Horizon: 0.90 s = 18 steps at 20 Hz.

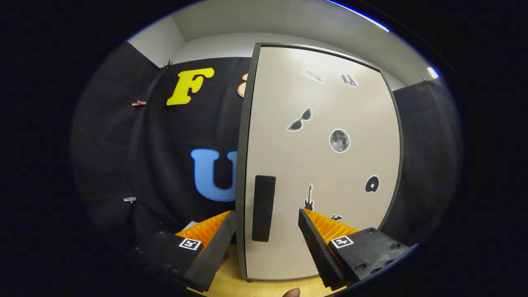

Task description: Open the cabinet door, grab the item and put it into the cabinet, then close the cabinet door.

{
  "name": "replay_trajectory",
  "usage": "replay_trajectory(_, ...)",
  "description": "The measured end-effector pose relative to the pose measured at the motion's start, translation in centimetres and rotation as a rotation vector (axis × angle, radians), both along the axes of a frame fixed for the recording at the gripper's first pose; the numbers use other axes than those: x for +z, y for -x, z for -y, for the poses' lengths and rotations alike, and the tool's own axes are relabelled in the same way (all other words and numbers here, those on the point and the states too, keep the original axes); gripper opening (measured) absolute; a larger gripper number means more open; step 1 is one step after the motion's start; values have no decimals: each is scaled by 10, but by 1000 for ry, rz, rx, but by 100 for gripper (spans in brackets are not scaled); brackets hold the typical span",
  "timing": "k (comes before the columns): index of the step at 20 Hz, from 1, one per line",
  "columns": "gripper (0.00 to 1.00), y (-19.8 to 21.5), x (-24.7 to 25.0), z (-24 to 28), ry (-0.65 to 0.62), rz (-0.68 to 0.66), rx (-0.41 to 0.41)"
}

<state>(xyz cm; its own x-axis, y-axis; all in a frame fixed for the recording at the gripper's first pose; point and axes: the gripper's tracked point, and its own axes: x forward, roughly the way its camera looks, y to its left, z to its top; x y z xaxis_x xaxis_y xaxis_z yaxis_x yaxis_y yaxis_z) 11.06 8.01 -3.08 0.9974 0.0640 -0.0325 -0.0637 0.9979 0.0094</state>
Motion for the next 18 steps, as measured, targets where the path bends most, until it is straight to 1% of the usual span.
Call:
replay_trajectory(3,97,-32,-14,-2,-29,-21,-34)
replay_trajectory(6,97,-55,-30,-3,-73,-61,-52)
replay_trajectory(7,83,-49,-30,-5,-92,-66,-54)
replay_trajectory(8,76,-54,-27,-6,-96,-37,-57)
replay_trajectory(10,39,-54,-28,-5,-44,-15,-70)
replay_trajectory(12,32,-51,-28,-5,-39,-3,-44)
replay_trajectory(14,17,-51,-29,-5,-65,-24,-22)
replay_trajectory(18,17,-40,-27,-4,-69,-38,12)
